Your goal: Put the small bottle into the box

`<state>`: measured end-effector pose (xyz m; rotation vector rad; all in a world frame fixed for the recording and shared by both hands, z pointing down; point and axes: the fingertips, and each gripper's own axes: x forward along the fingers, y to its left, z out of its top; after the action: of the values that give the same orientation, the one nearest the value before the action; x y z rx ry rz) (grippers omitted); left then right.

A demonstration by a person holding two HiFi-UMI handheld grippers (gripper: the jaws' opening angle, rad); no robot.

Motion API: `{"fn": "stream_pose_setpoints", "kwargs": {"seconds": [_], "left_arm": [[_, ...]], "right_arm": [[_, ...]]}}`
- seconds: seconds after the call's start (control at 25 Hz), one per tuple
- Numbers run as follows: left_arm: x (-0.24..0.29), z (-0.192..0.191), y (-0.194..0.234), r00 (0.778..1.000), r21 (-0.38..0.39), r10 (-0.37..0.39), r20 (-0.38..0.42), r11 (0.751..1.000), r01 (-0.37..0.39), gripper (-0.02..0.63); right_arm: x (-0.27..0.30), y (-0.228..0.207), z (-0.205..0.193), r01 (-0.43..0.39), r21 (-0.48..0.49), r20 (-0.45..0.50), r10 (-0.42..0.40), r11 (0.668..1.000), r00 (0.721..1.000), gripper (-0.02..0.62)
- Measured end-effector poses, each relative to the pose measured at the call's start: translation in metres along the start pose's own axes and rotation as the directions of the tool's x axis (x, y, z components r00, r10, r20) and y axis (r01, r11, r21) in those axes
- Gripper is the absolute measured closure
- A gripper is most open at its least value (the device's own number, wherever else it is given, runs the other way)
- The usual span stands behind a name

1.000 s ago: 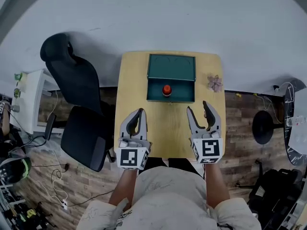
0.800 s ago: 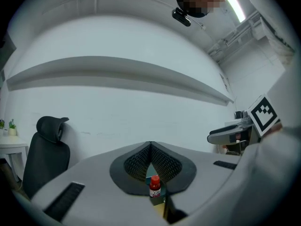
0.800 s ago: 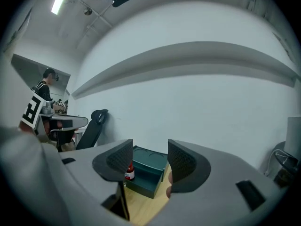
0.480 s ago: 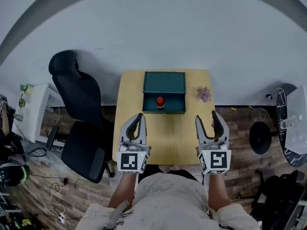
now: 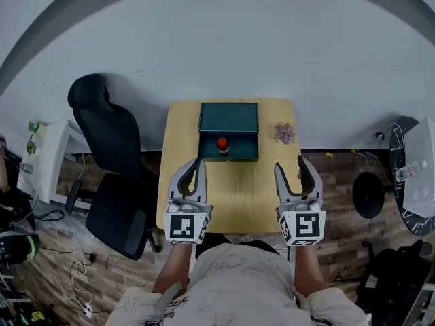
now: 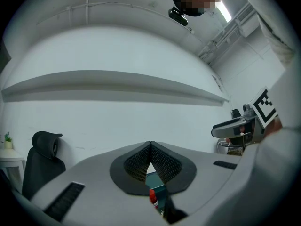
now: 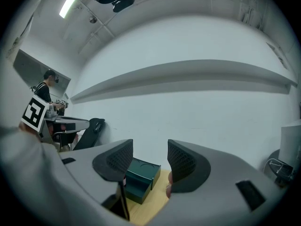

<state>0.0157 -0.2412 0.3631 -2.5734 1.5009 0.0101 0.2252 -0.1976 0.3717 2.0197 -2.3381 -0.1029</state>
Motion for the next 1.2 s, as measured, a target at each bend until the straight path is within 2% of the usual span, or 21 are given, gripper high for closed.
{"fn": "stream_pose_setpoints", "kwargs": {"seconds": [0.16, 0.36, 0.68, 0.76, 1.2], "left_arm": [[0.002, -0.002, -0.004, 1.000, 0.000, 0.000, -0.003, 1.000, 0.000, 0.600], [0.003, -0.003, -0.008, 1.000, 0.000, -0.002, -0.005, 1.000, 0.002, 0.600], [0.004, -0.005, -0.016, 1.000, -0.001, -0.004, -0.008, 1.000, 0.004, 0.600], [0.003, -0.004, -0.017, 1.000, 0.000, -0.004, -0.007, 1.000, 0.004, 0.600], [0.001, -0.004, -0.011, 1.000, 0.006, 0.016, -0.012, 1.000, -0.015, 0.600]], "right_arm": [[0.000, -0.004, -0.004, -0.003, 0.001, -0.003, 0.003, 1.000, 1.000, 0.353], [0.001, -0.004, -0.006, -0.007, -0.006, -0.007, 0.007, 1.000, 1.000, 0.387], [-0.002, -0.009, -0.006, 0.002, -0.009, 0.010, -0.002, 1.000, 1.000, 0.556], [-0.002, -0.007, -0.005, -0.003, -0.011, 0.012, 0.003, 1.000, 1.000, 0.577], [0.003, -0.003, -0.001, -0.025, -0.007, 0.026, 0.025, 1.000, 0.999, 0.580]]}}
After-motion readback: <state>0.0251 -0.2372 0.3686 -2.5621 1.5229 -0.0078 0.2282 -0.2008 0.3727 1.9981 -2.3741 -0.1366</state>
